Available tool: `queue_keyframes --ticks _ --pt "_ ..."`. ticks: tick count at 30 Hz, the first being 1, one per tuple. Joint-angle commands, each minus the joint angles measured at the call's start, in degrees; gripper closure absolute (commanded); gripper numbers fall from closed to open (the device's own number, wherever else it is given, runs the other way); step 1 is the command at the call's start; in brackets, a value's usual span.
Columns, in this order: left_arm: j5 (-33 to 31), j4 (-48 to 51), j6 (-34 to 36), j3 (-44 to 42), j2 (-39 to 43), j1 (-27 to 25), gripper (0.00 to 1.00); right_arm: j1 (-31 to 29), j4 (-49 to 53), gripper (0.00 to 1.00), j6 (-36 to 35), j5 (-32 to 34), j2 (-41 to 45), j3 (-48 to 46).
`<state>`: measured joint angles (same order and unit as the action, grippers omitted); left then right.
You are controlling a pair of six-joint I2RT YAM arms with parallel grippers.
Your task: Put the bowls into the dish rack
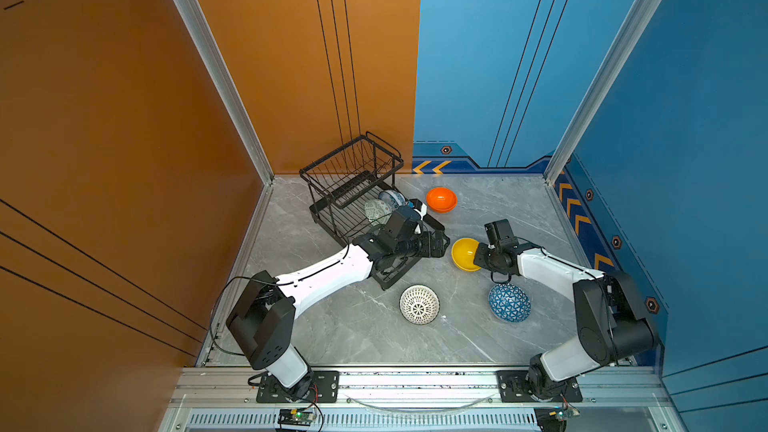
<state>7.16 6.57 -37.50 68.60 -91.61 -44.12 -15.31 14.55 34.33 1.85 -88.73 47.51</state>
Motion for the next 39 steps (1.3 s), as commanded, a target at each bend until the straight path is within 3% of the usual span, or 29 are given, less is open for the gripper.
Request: queue_keyframes --ticks 1,6,15,23,31,39 --pt "0.2 1.8 0.0 0.3 2.5 1.7 0.02 -1.1 2.8 0.95 -1.8 4.7 3.3 2.7" --pt "-0.6 2.8 -1.0 -2.2 6.8 4.2 0.02 -3.0 5.5 1.00 -4.2 11.0 6.1 5.4" --pt "0.3 2.9 -3.7 -9.1 15.3 9.2 0.02 -7.1 8.6 1.00 -7.0 18.3 6.6 10.8" --pt "3.7 2.2 -5.7 -16.8 22.4 16.0 0.02 -16.0 12.0 1.00 -11.8 31.6 5.4 17.6" --pt "9.7 -0.1 -10.4 -24.7 29.6 25.6 0.02 -27.4 12.0 1.00 -18.7 44.2 -1.4 26.9" --pt "18.0 -5.6 -17.3 -33.2 36.5 37.3 0.02 -37.1 5.8 1.00 -29.9 54.8 -13.7 35.5"
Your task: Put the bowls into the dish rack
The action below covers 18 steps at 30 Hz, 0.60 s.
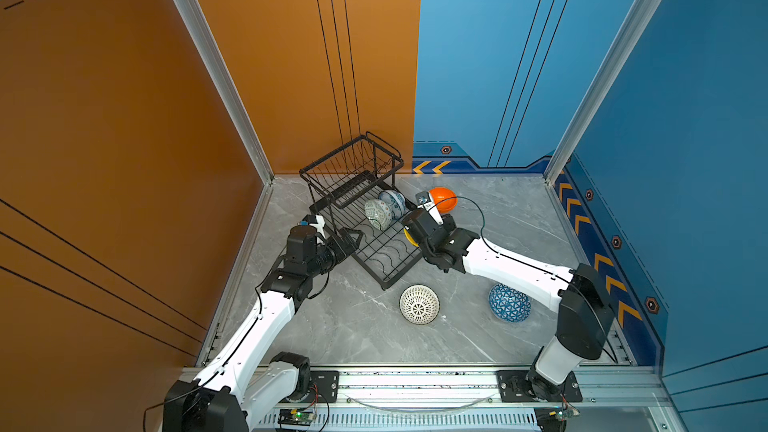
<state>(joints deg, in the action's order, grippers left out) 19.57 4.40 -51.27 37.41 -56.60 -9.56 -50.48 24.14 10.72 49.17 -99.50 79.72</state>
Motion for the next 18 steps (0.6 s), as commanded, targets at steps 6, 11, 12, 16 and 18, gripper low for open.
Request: queue_keyframes --ticks 6,11,12,16,18 --pt "12.9 -9.4 -8.9 -7.4 2.2 11.2 0.02 -6.4 -8.1 1.00 -16.9 13.5 -12.4 11.3" --pt "15.5 -10.6 -9.6 -9.4 3.0 15.0 0.02 -7.9 -9.2 1.00 -23.2 15.8 -18.9 18.2" --pt "15.7 -10.4 -9.4 -9.2 2.9 15.0 0.02 -8.0 -9.3 1.00 -23.3 15.6 -19.8 18.9" --pt "15.9 -10.4 -9.0 -9.5 1.4 13.6 0.02 -8.0 -8.4 1.00 -23.0 14.9 -22.3 21.4" --pt "15.1 -10.3 -8.2 -9.6 0.0 11.9 0.02 -8.0 -6.4 1.00 -21.2 13.9 -22.7 22.8"
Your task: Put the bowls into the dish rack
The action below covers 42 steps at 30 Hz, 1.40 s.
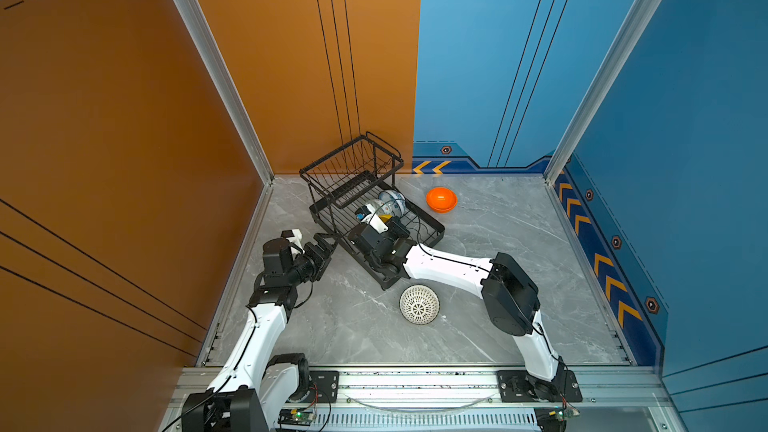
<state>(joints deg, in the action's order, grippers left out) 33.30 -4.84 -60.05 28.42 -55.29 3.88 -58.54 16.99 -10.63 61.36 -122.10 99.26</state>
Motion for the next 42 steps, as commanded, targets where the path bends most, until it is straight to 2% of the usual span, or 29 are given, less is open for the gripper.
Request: queue_keyframes --ticks 1,4,8,16,24,32,36,42 --pt "0.8 -1.1 1.0 -0.5 -2.0 -2.7 0.02 0.0 1.9 1.00 1.3 0.9 -0.1 3.3" --pt "-0.7 -1.1 1.7 0.3 -4.2 -6.3 0.01 0.0 5.3 1.00 5.1 -1.2 0.8 5.5" --pt "-3.8 -1.2 2.9 2.5 -6.4 -10.5 0.10 0.0 9.1 1.00 9.6 -4.3 3.8 5.7" --pt "-6.1 -5.0 2.5 6.3 -12.6 -13.9 0.33 -0.3 12.6 1.00 13.6 -7.3 9.6 4.5" --pt "-8.9 -8.0 1.5 9.0 -14.7 -17.8 0.36 -0.5 14.1 1.00 14.9 -8.6 11.3 4.4" --pt "-9.2 -9.8 0.4 8.5 -13.7 -18.2 0.41 -0.1 14.5 1.00 15.4 -8.7 10.1 5.1" --pt "-9.0 -10.3 -0.1 8.7 -13.8 -18.4 0.49 0.1 14.7 1.00 15.7 -8.4 9.2 5.8" --pt "-10.1 -10.2 0.0 7.4 -11.2 -17.9 0.49 1.0 15.2 1.00 16.0 -8.8 8.3 6.2"
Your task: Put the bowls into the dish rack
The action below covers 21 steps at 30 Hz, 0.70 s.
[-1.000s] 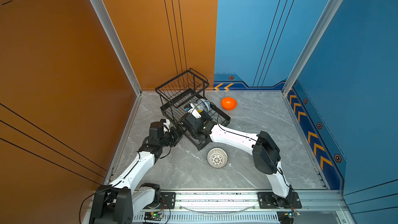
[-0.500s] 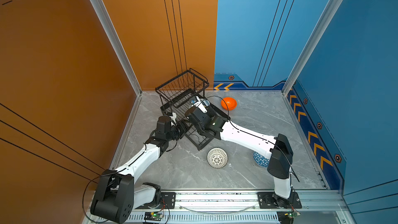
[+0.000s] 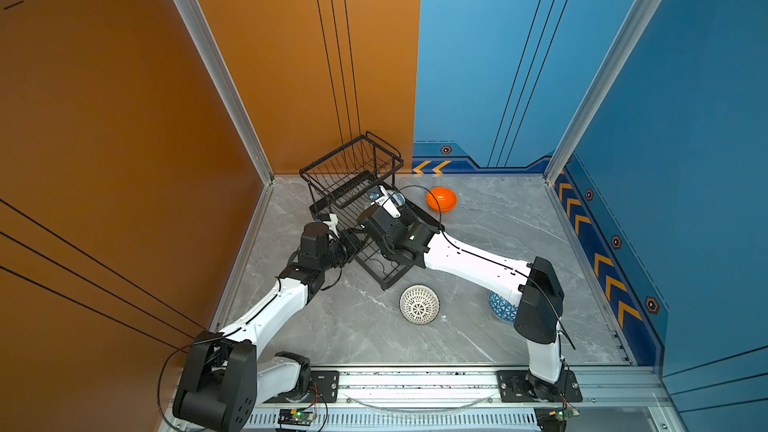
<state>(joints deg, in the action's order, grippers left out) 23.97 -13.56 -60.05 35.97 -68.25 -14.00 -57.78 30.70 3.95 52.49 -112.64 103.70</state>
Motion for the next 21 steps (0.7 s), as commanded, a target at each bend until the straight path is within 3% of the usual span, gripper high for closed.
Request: queue_keyframes --ticks 1,10,21 --pt "-0.9 -1.5 -0.2 0.0 1.7 -0.1 0.49 0.2 1.6 1.00 1.5 -0.1 -1.3 2.0" --pt "-1.3 -2.4 0.7 1.9 -1.7 -0.3 0.50 -0.1 2.2 1.00 2.0 -0.7 -0.8 2.0" --pt "-1.5 -6.3 0.2 5.2 -6.8 -1.8 0.60 -0.8 3.1 1.00 2.5 -3.2 0.2 1.8"
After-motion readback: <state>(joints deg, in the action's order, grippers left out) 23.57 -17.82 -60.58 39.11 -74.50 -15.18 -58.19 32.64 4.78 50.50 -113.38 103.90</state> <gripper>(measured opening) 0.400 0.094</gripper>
